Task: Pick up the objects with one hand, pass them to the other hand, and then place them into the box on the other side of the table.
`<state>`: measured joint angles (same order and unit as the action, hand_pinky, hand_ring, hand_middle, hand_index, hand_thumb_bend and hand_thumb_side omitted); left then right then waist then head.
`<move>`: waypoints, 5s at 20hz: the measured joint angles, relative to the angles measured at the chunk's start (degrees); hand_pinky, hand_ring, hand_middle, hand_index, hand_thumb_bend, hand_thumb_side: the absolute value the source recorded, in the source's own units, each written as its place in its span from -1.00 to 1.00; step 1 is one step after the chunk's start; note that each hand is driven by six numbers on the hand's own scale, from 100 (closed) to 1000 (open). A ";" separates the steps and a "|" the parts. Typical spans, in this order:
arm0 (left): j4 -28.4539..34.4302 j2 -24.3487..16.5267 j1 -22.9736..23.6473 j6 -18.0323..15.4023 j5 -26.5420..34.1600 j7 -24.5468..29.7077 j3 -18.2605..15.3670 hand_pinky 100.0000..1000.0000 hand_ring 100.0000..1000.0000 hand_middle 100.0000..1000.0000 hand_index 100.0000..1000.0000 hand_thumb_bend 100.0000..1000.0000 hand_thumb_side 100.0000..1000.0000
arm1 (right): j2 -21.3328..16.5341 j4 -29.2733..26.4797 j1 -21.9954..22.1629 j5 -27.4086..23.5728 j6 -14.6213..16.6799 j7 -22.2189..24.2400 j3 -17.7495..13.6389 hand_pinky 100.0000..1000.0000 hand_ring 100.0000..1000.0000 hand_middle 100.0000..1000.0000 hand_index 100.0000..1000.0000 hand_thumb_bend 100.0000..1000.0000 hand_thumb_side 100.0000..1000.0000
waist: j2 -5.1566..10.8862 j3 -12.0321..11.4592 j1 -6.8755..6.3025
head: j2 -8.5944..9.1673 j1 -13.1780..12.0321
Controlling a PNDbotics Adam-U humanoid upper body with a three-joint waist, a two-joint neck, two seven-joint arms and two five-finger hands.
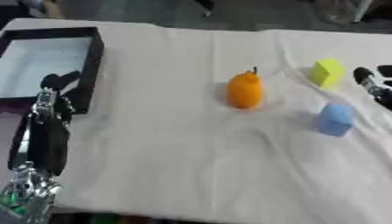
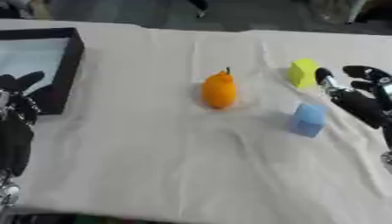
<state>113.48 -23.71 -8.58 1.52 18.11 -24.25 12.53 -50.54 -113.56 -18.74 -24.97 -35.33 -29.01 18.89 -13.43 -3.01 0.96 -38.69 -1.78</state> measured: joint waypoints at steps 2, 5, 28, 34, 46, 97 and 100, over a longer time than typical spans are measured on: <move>0.00 -0.02 0.00 -0.01 0.00 0.02 0.03 1.00 0.62 0.67 0.56 -0.88 0.63 | -2.84 -0.08 -1.19 -1.70 -0.88 0.88 2.85 0.71 0.90 0.79 0.74 -0.26 -0.05 | 0.00 0.00 0.00 | 0.00 0.17; 0.00 -0.18 -0.02 -0.03 0.00 0.05 0.03 1.00 0.62 0.66 0.56 -0.89 0.62 | -7.27 -0.18 -3.23 -4.49 -2.27 2.27 7.21 0.72 0.90 0.76 0.68 -0.13 -0.34 | 0.00 0.01 0.00 | 0.01 0.33; 0.00 -0.45 -0.15 -0.02 0.03 0.51 0.41 1.00 0.62 0.66 0.55 -0.89 0.63 | -16.56 -0.50 -10.52 -23.00 -4.38 4.38 11.45 0.77 0.93 0.81 0.80 -0.27 -0.89 | 0.00 -0.27 0.00 | 0.59 1.63; 0.00 -0.50 -0.14 0.02 0.03 0.67 0.43 1.00 0.62 0.66 0.55 -0.88 0.64 | -16.46 -0.51 -15.71 -26.70 -6.55 6.55 14.41 0.80 0.94 0.81 0.82 -0.17 -0.77 | 0.00 -0.36 0.00 | 0.45 2.91; 0.00 -0.93 -0.12 0.00 0.03 0.74 0.43 1.00 0.62 0.66 0.54 -0.89 0.64 | -14.58 3.57 -20.70 -24.31 -11.93 11.93 15.48 0.86 1.00 0.84 0.83 -0.19 -0.94 | 0.00 -0.59 0.00 | 0.55 3.02; 0.00 -0.91 -1.52 -0.27 -0.29 0.46 0.41 1.00 0.62 0.64 0.53 -0.89 0.68 | -13.21 14.03 -21.60 17.01 -10.95 54.85 6.95 0.88 0.98 0.82 0.79 -0.40 -1.00 | -2.26 -2.16 0.21 | 2.98 2.97; 0.00 -0.91 -1.52 -0.30 -0.33 0.43 0.40 1.00 0.62 0.64 0.53 -0.89 0.68 | -12.86 14.49 -22.05 22.14 -8.06 57.74 6.01 0.88 0.98 0.82 0.79 -0.40 -1.00 | -2.29 -2.16 0.21 | 2.98 2.94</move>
<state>113.48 -24.62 -10.10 1.22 17.78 -23.82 12.93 -63.40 -99.07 -40.80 -2.83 -43.40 28.73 24.90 -15.72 -5.17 1.17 -35.71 1.16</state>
